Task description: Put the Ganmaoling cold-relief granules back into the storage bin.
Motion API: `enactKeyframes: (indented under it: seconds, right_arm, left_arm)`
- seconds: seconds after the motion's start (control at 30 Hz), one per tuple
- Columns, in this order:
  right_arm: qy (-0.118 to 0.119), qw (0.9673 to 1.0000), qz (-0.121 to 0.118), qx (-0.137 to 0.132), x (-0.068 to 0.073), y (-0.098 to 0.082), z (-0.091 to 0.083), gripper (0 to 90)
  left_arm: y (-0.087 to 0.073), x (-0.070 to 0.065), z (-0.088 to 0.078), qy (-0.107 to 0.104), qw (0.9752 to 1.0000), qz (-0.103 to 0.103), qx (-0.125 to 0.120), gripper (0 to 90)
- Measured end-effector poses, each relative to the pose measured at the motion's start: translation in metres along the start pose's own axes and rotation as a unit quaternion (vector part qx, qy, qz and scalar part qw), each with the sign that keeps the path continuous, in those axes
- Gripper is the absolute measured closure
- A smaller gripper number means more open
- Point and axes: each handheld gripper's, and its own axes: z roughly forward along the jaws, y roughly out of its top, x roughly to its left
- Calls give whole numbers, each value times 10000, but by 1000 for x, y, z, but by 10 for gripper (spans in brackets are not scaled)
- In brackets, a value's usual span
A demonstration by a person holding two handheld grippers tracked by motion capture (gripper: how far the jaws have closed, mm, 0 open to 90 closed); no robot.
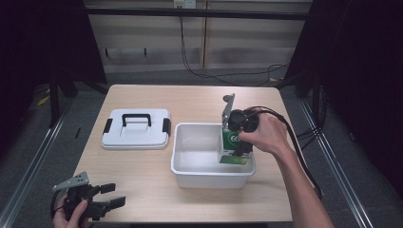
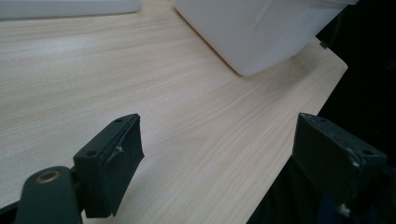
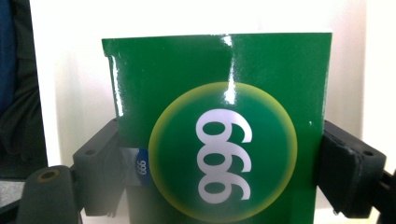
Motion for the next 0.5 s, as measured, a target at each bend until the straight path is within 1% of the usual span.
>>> enactKeyframes:
  seconds: [0.03, 0.07, 0.13, 0.2, 0.23, 0.27, 0.43, 0.5]
  right_arm:
    - [-9, 10000, 21, 13, 0, -1, 2, 150]
    - [9, 10000, -19, 7, -1, -2, 2, 150]
    - [22, 10000, 43, 14, -1, -3, 3, 149]
    - [5, 10000, 28, 23, -1, -3, 4, 148]
    - [41, 10000, -21, 15, -2, -3, 6, 147]
    - [41, 10000, -21, 15, -2, -3, 6, 147]
    - [34, 9999, -29, 112, -2, -1, 15, 146]
    - [47, 9998, 15, 167, -2, -1, 17, 146]
  left_arm:
    - [0, 0, 0, 10, 10000, 14, 10, 160]
    - [0, 0, 0, 10, 10000, 10, 8, 160]
    - [0, 0, 0, 9, 10000, -2, 5, 160]
    - [0, 0, 0, 11, 10000, 0, 5, 160]
    - [0, 0, 0, 10, 10000, 2, 11, 160]
    - [0, 0, 0, 10, 10000, 2, 11, 160]
    - [0, 0, 0, 7, 10000, 16, 7, 160]
    - [0, 0, 0, 9, 10000, 5, 13, 160]
